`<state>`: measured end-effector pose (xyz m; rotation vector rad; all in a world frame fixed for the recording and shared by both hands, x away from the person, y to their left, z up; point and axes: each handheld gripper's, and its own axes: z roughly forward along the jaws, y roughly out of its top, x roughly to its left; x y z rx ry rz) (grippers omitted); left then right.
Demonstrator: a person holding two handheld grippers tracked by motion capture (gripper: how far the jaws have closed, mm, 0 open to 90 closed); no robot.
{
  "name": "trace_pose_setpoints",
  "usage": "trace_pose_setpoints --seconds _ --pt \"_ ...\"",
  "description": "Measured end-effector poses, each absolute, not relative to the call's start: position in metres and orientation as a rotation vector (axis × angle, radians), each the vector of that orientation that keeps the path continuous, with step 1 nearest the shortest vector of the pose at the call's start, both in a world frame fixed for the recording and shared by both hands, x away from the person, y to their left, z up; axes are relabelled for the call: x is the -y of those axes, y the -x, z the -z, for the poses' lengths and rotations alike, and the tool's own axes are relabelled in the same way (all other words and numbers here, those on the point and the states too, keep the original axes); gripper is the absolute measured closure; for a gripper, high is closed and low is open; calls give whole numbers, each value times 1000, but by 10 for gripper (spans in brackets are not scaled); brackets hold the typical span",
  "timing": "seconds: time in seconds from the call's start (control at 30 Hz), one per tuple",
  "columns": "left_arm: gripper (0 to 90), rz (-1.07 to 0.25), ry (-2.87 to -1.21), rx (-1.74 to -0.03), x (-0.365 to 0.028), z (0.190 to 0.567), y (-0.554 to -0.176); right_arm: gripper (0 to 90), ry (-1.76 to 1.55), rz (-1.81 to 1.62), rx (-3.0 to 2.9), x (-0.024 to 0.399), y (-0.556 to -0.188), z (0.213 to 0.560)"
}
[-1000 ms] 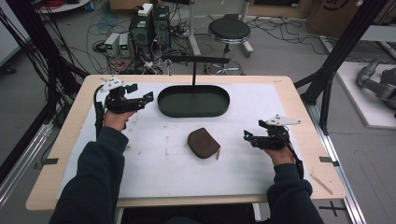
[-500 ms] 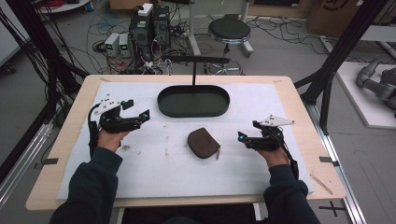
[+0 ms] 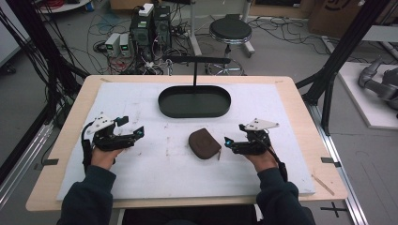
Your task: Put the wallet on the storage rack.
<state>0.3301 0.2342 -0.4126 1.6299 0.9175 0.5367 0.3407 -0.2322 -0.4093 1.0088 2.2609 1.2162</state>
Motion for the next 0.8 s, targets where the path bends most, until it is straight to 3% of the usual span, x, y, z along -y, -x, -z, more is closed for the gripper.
trace_pose_setpoints --seconds 0.8 --pt "182 -542 -1603 -954 -251 421 -327 178 -1044 -1104 -2424 160 -359 434"
